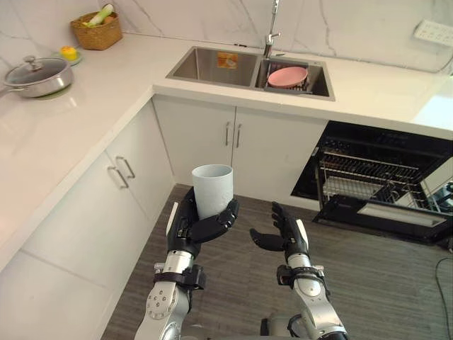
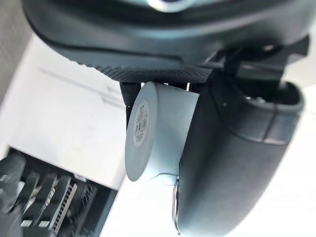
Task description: Walk over to the sink, pick up the cup, carry it to the dishwasher, place the cup inside the dishwasher, then close the dishwasher door
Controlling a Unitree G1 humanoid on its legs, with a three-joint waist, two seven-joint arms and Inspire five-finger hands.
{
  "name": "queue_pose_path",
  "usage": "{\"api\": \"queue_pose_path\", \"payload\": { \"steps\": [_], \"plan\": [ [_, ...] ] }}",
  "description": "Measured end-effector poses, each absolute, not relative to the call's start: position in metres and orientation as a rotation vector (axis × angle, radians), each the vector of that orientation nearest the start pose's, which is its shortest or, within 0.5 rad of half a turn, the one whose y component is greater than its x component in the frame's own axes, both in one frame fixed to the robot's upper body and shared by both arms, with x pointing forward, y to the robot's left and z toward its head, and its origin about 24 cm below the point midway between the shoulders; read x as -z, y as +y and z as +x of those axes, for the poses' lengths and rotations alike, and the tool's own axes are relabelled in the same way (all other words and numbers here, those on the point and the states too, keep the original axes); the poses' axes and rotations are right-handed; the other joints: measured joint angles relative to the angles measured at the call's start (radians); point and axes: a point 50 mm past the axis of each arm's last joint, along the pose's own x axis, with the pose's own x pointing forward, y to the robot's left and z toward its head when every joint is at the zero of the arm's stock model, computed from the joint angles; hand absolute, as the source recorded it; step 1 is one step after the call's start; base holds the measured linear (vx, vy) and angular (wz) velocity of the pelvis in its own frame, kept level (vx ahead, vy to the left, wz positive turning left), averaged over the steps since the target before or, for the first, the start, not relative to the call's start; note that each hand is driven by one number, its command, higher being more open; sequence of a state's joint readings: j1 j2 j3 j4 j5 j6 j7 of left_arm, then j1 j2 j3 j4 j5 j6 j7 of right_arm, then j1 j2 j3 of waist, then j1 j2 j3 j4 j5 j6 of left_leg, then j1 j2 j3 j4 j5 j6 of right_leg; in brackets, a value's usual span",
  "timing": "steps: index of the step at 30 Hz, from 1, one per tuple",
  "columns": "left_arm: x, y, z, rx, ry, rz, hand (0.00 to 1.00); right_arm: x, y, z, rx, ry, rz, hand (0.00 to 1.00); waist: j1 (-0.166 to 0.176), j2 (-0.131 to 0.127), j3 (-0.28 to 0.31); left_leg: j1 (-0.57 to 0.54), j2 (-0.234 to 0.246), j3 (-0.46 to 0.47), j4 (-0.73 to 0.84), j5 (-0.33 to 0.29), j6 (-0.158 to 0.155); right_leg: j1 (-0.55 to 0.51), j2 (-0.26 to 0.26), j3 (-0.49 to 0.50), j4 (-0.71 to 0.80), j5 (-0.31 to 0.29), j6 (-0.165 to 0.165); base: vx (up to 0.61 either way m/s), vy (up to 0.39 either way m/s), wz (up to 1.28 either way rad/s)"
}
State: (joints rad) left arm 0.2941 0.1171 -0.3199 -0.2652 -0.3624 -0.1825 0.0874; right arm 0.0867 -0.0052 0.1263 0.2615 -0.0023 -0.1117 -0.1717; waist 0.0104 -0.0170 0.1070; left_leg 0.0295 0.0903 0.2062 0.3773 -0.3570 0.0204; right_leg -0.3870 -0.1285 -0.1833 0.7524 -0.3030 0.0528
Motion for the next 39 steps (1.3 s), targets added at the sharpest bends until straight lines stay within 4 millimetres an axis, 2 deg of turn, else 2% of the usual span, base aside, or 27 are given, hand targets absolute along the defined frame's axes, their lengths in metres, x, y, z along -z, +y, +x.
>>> {"api": "queue_pose_path", "payload": {
  "steps": [1, 2, 3, 5, 7, 8, 9, 11, 14, 16, 17, 18, 19, 20, 22, 24, 26, 27, 28, 30, 32, 33, 34, 35, 36, 38, 39],
  "plan": [
    [-0.052, 0.113, 0.190, 0.140, -0.083, -0.351, 0.30, 0.027, -0.134, 0.222, 0.070, 0.231, -0.033, 0.90, -0.003, -0.009, -0.006, 0.026, 0.000, 0.004, -0.021, -0.010, -0.018, -0.014, 0.010, -0.037, -0.141, 0.042, -0.032, 0.39, -0.105, -0.06],
    [-0.053, 0.113, 0.191, 0.141, -0.084, -0.349, 0.30, 0.029, -0.135, 0.221, 0.070, 0.236, -0.035, 0.90, -0.003, -0.027, -0.016, 0.042, -0.008, 0.005, -0.028, -0.023, -0.040, -0.010, 0.021, -0.043, -0.260, 0.122, -0.047, 0.45, -0.132, 0.12],
    [-0.049, 0.112, 0.192, 0.140, -0.074, -0.350, 0.30, 0.031, -0.138, 0.219, 0.077, 0.248, -0.045, 0.90, -0.016, -0.029, -0.019, 0.069, -0.013, -0.012, -0.025, -0.055, -0.064, 0.012, 0.026, -0.034, -0.308, 0.264, -0.096, 0.49, -0.139, 0.12],
    [-0.040, 0.105, 0.194, 0.134, -0.033, -0.373, 0.30, 0.035, -0.149, 0.215, 0.085, 0.270, -0.084, 0.90, -0.015, 0.039, -0.023, 0.089, 0.044, -0.023, 0.012, -0.064, -0.077, 0.044, 0.073, -0.057, -0.288, 0.213, -0.107, 0.56, -0.175, 0.04],
    [-0.041, 0.103, 0.195, 0.130, -0.032, -0.387, 0.30, 0.034, -0.152, 0.210, 0.092, 0.275, -0.089, 0.90, -0.015, 0.057, -0.014, 0.044, 0.094, -0.050, 0.195, -0.035, -0.116, 0.097, 0.106, -0.071, -0.289, 0.171, -0.125, 0.44, -0.184, -0.02],
    [-0.041, 0.102, 0.195, 0.126, -0.033, -0.396, 0.30, 0.032, -0.153, 0.204, 0.099, 0.271, -0.081, 0.90, -0.006, 0.060, -0.011, -0.021, 0.132, -0.076, 0.396, 0.045, -0.141, 0.158, 0.130, -0.071, -0.309, 0.150, -0.139, 0.41, -0.160, -0.13],
    [-0.042, 0.101, 0.194, 0.126, -0.035, -0.400, 0.30, 0.025, -0.154, 0.200, 0.114, 0.244, -0.069, 0.90, 0.004, 0.062, -0.009, -0.077, 0.169, -0.085, 0.568, 0.094, -0.145, 0.225, 0.148, -0.064, -0.346, 0.136, -0.145, 0.38, -0.135, -0.18],
    [-0.045, 0.102, 0.191, 0.126, -0.047, -0.408, 0.30, 0.008, -0.153, 0.200, 0.136, 0.168, -0.052, 0.90, 0.003, 0.060, -0.010, -0.165, 0.191, -0.077, 0.667, 0.077, -0.122, 0.294, 0.156, -0.055, -0.379, 0.112, -0.145, 0.30, -0.087, -0.16],
    [-0.047, 0.102, 0.188, 0.117, -0.056, -0.424, 0.30, -0.007, -0.155, 0.205, 0.148, 0.079, -0.043, 0.90, 0.020, 0.057, -0.022, -0.267, 0.174, -0.071, 0.547, 0.031, -0.077, 0.331, 0.159, -0.015, -0.405, 0.081, -0.150, 0.21, -0.018, -0.30],
    [-0.045, 0.105, 0.187, 0.102, -0.051, -0.422, 0.30, -0.006, -0.154, 0.208, 0.141, 0.081, -0.044, 0.90, 0.039, 0.056, -0.022, -0.300, 0.108, -0.142, 0.341, 0.025, -0.073, 0.351, 0.160, 0.027, -0.414, 0.065, -0.141, 0.28, 0.100, -0.53],
    [-0.044, 0.107, 0.187, 0.092, -0.047, -0.419, 0.30, -0.004, -0.154, 0.210, 0.138, 0.093, -0.046, 0.90, 0.046, 0.056, -0.022, -0.311, 0.070, -0.198, 0.258, 0.032, -0.085, 0.355, 0.160, 0.049, -0.413, 0.058, -0.134, 0.33, 0.184, -0.70],
    [-0.042, 0.110, 0.186, 0.076, -0.039, -0.414, 0.30, 0.003, -0.154, 0.211, 0.134, 0.118, -0.051, 0.90, 0.054, 0.056, -0.022, -0.317, 0.028, -0.270, 0.158, 0.060, -0.098, 0.358, 0.159, 0.079, -0.409, 0.046, -0.119, 0.29, 0.182, -0.81],
    [-0.040, 0.111, 0.185, 0.070, -0.030, -0.410, 0.30, 0.008, -0.153, 0.212, 0.131, 0.143, -0.054, 0.90, 0.060, 0.056, -0.024, -0.303, 0.005, -0.291, 0.134, 0.128, -0.098, 0.360, 0.155, 0.109, -0.398, 0.035, -0.100, 0.37, 0.270, -0.91],
    [-0.037, 0.115, 0.184, 0.059, -0.019, -0.397, 0.30, 0.015, -0.150, 0.209, 0.131, 0.180, -0.046, 0.90, 0.062, 0.037, -0.027, -0.275, -0.012, -0.266, 0.125, 0.163, -0.070, 0.369, 0.138, 0.147, -0.383, 0.017, -0.068, 0.33, 0.229, -0.65],
    [-0.037, 0.117, 0.183, 0.052, -0.017, -0.389, 0.30, 0.017, -0.147, 0.208, 0.133, 0.190, -0.029, 0.90, 0.054, 0.017, -0.036, -0.271, -0.024, -0.218, 0.141, 0.131, -0.035, 0.363, 0.113, 0.186, -0.383, 0.008, -0.045, 0.36, 0.231, -0.63],
    [-0.036, 0.118, 0.183, 0.052, -0.016, -0.385, 0.30, 0.013, -0.144, 0.210, 0.130, 0.173, -0.016, 0.90, 0.058, 0.013, -0.037, -0.234, -0.026, -0.136, 0.126, 0.094, -0.017, 0.329, 0.094, 0.246, -0.318, 0.003, -0.018, 0.31, 0.265, -1.02],
    [-0.036, 0.119, 0.183, 0.055, -0.015, -0.377, 0.30, 0.010, -0.141, 0.213, 0.127, 0.160, -0.003, 0.90, 0.050, 0.007, -0.033, -0.174, -0.033, -0.075, 0.085, 0.078, 0.000, 0.266, 0.064, 0.226, -0.169, 0.012, 0.030, 0.23, 0.226, -0.93],
    [-0.036, 0.119, 0.183, 0.057, -0.013, -0.369, 0.30, 0.010, -0.139, 0.214, 0.127, 0.158, 0.006, 0.90, 0.045, 0.000, -0.029, -0.124, -0.035, -0.045, 0.058, 0.069, 0.017, 0.221, 0.038, 0.185, -0.056, 0.036, 0.067, 0.14, 0.101, -0.60],
    [-0.036, 0.119, 0.183, 0.056, -0.012, -0.365, 0.30, 0.010, -0.138, 0.213, 0.127, 0.158, 0.010, 0.90, 0.038, -0.002, -0.027, -0.102, -0.035, -0.036, 0.046, 0.064, 0.026, 0.201, 0.023, 0.156, -0.009, 0.045, 0.073, 0.18, 0.093, -0.59],
    [-0.036, 0.121, 0.183, 0.050, -0.013, -0.352, 0.30, 0.009, -0.133, 0.214, 0.116, 0.155, 0.020, 0.90, 0.024, -0.006, -0.031, -0.041, -0.014, 0.008, 0.028, 0.037, 0.059, 0.138, -0.015, 0.058, 0.077, 0.008, 0.015, 0.20, 0.046, -0.56],
    [-0.037, 0.121, 0.184, 0.053, -0.021, -0.346, 0.30, 0.006, -0.130, 0.218, 0.111, 0.141, 0.027, 0.90, 0.020, -0.011, -0.034, -0.021, 0.017, 0.039, 0.016, 0.024, 0.044, 0.079, -0.029, -0.019, 0.043, -0.007, -0.013, 0.19, -0.065, -0.61],
    [-0.037, 0.123, 0.185, 0.047, -0.023, -0.342, 0.30, 0.003, -0.129, 0.223, 0.104, 0.128, 0.025, 0.90, 0.016, -0.011, -0.034, -0.012, 0.038, 0.058, 0.010, 0.018, 0.032, 0.051, -0.026, -0.063, -0.039, -0.003, -0.018, 0.20, -0.108, -0.55],
    [-0.037, 0.125, 0.185, 0.043, -0.022, -0.339, 0.30, 0.002, -0.129, 0.224, 0.102, 0.122, 0.024, 0.90, 0.011, -0.015, -0.037, -0.011, 0.040, 0.062, 0.012, 0.015, 0.022, 0.054, -0.018, -0.078, -0.122, 0.026, -0.028, 0.22, -0.114, -0.35],
    [-0.036, 0.127, 0.186, 0.032, -0.023, -0.331, 0.30, -0.002, -0.128, 0.227, 0.097, 0.106, 0.021, 0.90, -0.003, -0.040, -0.042, 0.001, 0.028, 0.058, 0.012, -0.005, -0.016, 0.067, -0.011, -0.069, -0.262, 0.164, -0.052, 0.26, -0.134, -0.24],
    [-0.028, 0.124, 0.189, 0.021, 0.006, -0.343, 0.30, -0.001, -0.134, 0.226, 0.099, 0.108, -0.006, 0.90, -0.004, 0.000, -0.033, 0.023, 0.059, 0.040, 0.017, -0.012, -0.028, 0.097, 0.022, -0.065, -0.269, 0.160, -0.064, 0.27, -0.126, -0.31],
    [-0.025, 0.121, 0.189, 0.005, 0.020, -0.345, 0.30, -0.002, -0.144, 0.225, 0.100, 0.101, -0.046, 0.90, -0.002, 0.036, -0.036, 0.041, 0.087, 0.017, 0.015, -0.008, -0.035, 0.112, 0.068, -0.055, -0.291, 0.151, -0.079, 0.28, -0.122, -0.44],
    [-0.026, 0.121, 0.191, 0.007, 0.014, -0.340, 0.30, -0.002, -0.146, 0.225, 0.111, 0.098, -0.048, 0.90, -0.006, 0.041, -0.034, 0.040, 0.094, 0.011, 0.023, -0.002, -0.044, 0.120, 0.077, -0.055, -0.300, 0.149, -0.081, 0.23, -0.107, -0.22]
  ]
}}
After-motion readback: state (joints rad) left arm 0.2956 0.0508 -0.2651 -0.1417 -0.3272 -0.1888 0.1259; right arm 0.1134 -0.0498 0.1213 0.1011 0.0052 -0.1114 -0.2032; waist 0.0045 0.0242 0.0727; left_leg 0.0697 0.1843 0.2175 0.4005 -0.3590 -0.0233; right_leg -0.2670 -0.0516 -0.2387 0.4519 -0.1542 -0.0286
